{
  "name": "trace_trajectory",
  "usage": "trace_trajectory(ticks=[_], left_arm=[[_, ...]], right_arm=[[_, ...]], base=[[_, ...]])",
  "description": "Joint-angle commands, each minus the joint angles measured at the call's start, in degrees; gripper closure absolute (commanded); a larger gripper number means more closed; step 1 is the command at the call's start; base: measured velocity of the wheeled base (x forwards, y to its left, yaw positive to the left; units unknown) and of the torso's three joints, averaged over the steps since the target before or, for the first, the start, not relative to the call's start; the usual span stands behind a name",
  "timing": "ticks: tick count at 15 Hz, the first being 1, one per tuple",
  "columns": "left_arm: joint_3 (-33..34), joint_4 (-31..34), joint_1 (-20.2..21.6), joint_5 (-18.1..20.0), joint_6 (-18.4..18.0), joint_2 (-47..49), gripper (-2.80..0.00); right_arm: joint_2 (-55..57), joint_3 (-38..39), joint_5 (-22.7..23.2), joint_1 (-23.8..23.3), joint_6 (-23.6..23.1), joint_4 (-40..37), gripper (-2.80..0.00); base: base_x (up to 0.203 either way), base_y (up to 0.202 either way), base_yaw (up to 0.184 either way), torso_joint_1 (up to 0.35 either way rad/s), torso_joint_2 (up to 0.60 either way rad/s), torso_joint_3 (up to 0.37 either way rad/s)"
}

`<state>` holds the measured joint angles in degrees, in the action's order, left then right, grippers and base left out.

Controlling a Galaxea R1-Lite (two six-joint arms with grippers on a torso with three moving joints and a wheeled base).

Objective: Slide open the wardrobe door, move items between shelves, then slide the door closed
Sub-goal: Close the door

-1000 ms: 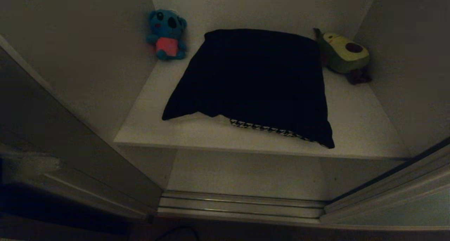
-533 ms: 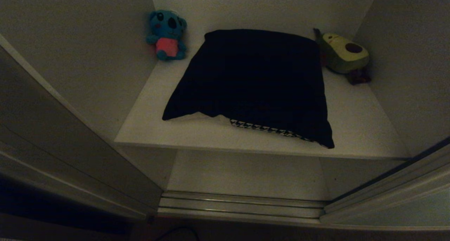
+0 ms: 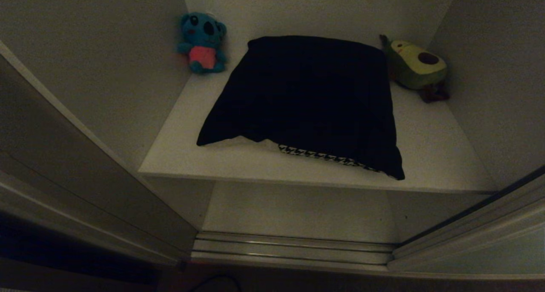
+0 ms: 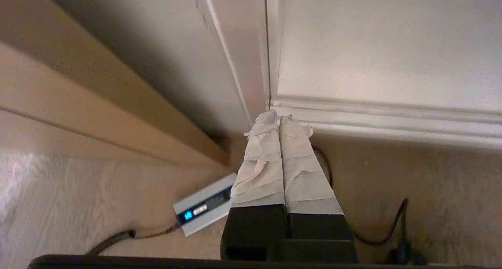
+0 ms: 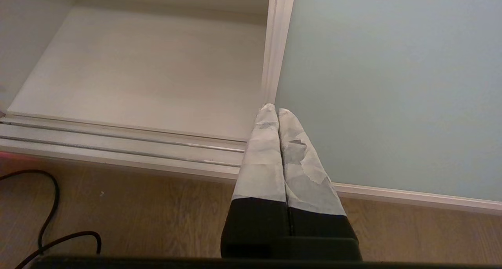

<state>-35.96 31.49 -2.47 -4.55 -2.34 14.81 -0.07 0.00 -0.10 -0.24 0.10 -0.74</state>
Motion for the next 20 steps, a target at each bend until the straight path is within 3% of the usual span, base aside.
trace_trajectory(ticks=[1, 4, 6, 8, 10, 11, 13, 20], left_arm=[[5.34, -0.52, 0.04, 0.07, -0.57, -2.12, 0.0], [12.03, -2.67, 0.79, 3.86, -3.25, -10.38, 0.0], [18.34, -4.38, 1.17, 4.46, -4.26, -14.6, 0.0], [24.54, -8.94, 1.29, 3.43, -2.54, -14.86, 0.0], [30.42, -18.7, 1.32, 3.58, -0.9, -14.89, 0.0], [31.73, -20.89, 1.32, 3.83, -1.21, -14.84, 0.0], [32.05, -21.54, 1.32, 5.8, -5.28, -14.77, 0.0], [32.0, -21.56, 1.32, 6.3, -3.02, -14.89, 0.0]], right_arm=[[-0.01, 0.26, 0.01, -0.02, -0.01, -0.03, 0.0], [-0.01, 0.26, 0.01, -0.02, -0.01, -0.05, 0.0], [0.05, 0.26, 0.01, 0.01, -0.01, -0.04, 0.0], [-0.01, 0.26, 0.01, -0.02, -0.01, -0.05, 0.0], [-0.01, 0.26, 0.01, -0.02, -0.01, -0.05, 0.0], [-0.01, 0.26, 0.01, -0.02, -0.01, 0.04, 0.0], [-0.01, 0.26, 0.01, -0.02, -0.01, -0.05, 0.0], [-0.01, 0.26, 0.01, -0.02, -0.01, 0.0, 0.0]], base=[[0.0, 0.0, 0.0, 0.0, 0.0, 0.0], [0.0, 0.0, 0.0, 0.0, 0.0, 0.0], [0.0, 0.0, 0.0, 0.0, 0.0, 0.0], [0.0, 0.0, 0.0, 0.0, 0.0, 0.0], [0.0, 0.0, 0.0, 0.0, 0.0, 0.0], [0.0, 0.0, 0.0, 0.0, 0.0, 0.0], [0.0, 0.0, 0.0, 0.0, 0.0, 0.0], [0.0, 0.0, 0.0, 0.0, 0.0, 0.0]])
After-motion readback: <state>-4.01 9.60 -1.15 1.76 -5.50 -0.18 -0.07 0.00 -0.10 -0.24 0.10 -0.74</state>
